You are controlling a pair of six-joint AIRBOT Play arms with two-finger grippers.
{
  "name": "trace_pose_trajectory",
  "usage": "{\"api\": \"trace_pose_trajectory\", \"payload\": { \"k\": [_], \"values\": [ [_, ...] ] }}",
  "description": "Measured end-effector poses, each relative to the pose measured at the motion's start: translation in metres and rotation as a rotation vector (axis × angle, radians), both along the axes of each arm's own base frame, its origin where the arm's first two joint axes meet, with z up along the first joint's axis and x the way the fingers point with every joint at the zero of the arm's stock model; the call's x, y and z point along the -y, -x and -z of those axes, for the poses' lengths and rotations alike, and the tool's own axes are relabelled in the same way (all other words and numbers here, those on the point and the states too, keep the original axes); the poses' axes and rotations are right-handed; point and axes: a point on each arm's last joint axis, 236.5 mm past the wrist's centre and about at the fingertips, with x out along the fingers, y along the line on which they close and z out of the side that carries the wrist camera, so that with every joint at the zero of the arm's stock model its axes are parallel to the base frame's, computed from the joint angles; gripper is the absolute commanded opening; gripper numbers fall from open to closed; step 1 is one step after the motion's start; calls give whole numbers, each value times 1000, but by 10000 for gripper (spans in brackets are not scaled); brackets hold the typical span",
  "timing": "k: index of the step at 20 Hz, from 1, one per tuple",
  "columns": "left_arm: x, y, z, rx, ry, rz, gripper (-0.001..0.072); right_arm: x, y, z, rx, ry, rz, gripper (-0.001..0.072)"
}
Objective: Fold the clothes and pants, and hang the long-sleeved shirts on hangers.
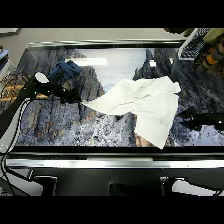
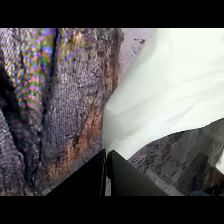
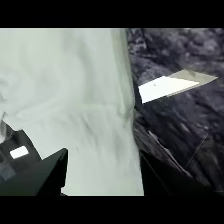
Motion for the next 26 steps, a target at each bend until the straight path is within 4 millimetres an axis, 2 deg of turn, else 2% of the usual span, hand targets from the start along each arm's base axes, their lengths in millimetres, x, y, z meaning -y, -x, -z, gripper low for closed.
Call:
{"api": "trace_pose_trajectory", "payload": {
  "k": [3,8,9,11,12,14,16,18,20,21,23,24,26],
  "values": [
    [0,0,0,-1,0,0,16,-16,-1,18,10,21,-9,518],
    [0,1,0,-5,1,1,17,-31,-8,36,6,84,-23,514],
    [0,1,0,-5,1,1,16,-34,-9,39,2,98,-29,472],
    [0,1,0,-5,1,1,16,-35,-12,45,1,137,-36,128],
    [0,1,0,-4,0,1,17,-35,-12,47,-2,151,-37,38],
    [0,1,0,-4,1,1,16,-38,-16,46,7,151,-30,37],
    [1,0,-3,2,7,0,15,-42,-27,34,54,131,-9,37],
    [2,-8,-18,37,24,-7,15,-47,-49,1,160,104,11,36],
    [0,-22,-50,118,37,-14,15,-48,-78,-59,324,95,24,36],
    [-2,-30,-73,176,41,-19,15,-49,-92,-101,426,99,22,36],
    [-11,-46,-140,334,53,-35,15,-50,-108,-202,651,135,10,36],
    [-17,-50,-179,422,56,-46,15,-52,-108,-256,770,169,4,36],
    [-31,-43,-265,613,57,-73,15,-61,-86,-372,1015,260,-3,36]
  ]
}}
